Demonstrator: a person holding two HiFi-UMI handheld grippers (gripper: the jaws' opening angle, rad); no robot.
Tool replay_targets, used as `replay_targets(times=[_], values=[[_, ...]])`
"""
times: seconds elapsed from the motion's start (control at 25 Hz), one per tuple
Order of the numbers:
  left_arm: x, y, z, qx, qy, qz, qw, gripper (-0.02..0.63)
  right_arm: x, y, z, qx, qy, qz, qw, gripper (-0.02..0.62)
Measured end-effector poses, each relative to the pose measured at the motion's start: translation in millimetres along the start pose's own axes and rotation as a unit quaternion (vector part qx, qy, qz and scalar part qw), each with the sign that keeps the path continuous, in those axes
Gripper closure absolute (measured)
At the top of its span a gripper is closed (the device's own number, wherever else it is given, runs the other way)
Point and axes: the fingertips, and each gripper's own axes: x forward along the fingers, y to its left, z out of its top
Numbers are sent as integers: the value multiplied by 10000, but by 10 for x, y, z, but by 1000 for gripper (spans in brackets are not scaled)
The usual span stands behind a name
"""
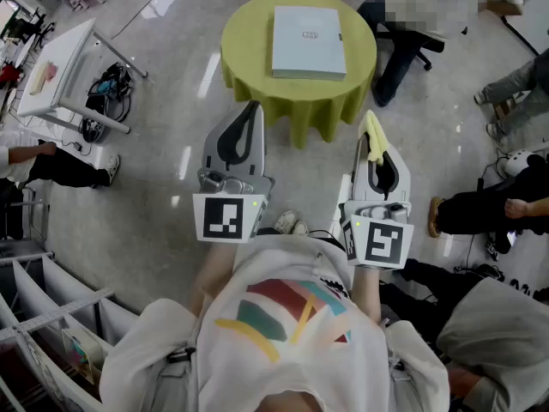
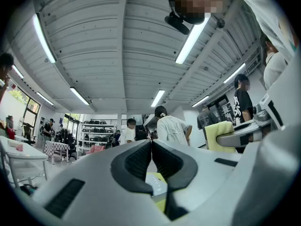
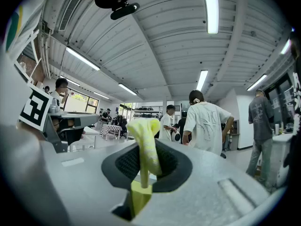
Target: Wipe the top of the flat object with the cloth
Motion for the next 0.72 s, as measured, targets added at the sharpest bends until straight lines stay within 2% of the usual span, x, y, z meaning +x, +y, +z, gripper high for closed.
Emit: replay_targets(times=[0.4, 0.56, 0.72], values=[[0, 16, 27, -14, -23, 85, 10000, 589, -5, -51, -32, -92, 38, 2, 10000, 569], [32, -16, 98, 7, -208, 147, 9997, 589, -34, -107, -28, -190, -3, -4, 9998, 571], [43, -140, 100, 6, -220, 111, 9997, 589, -107, -166, -68, -127, -27, 87, 9999, 569]])
